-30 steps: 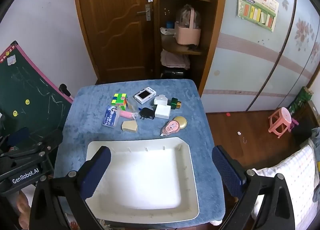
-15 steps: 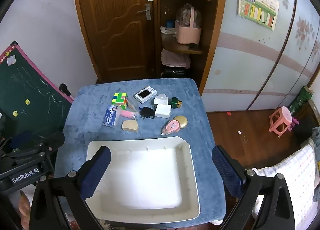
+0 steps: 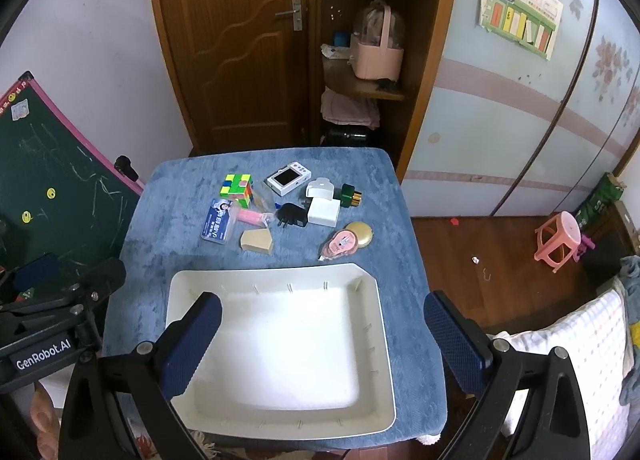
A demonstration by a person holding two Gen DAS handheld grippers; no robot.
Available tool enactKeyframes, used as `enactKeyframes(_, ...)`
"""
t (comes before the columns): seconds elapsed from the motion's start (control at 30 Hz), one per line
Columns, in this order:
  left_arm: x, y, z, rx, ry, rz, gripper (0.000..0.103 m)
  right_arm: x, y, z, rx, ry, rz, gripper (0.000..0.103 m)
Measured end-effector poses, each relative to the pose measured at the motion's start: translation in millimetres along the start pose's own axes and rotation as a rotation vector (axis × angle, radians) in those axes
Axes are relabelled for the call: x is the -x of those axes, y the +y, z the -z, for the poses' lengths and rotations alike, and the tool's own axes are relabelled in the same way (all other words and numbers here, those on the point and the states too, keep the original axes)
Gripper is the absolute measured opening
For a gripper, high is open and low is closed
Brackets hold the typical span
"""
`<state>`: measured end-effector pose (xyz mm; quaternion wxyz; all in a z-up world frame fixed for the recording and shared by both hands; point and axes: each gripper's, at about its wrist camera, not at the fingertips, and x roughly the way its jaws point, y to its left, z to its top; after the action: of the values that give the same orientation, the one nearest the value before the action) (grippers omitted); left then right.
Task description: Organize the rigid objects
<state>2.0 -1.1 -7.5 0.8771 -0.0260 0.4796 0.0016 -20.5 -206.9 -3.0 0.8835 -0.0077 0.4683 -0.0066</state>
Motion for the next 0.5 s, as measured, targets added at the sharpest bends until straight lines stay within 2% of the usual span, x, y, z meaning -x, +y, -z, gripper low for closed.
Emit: enactKeyframes(0.5, 3.0, -5.1, 7.0, -0.020, 0.007, -0.005, 0.102, 7.4, -2.5, 3.5, -0.004, -0.009, 0.003, 0.101)
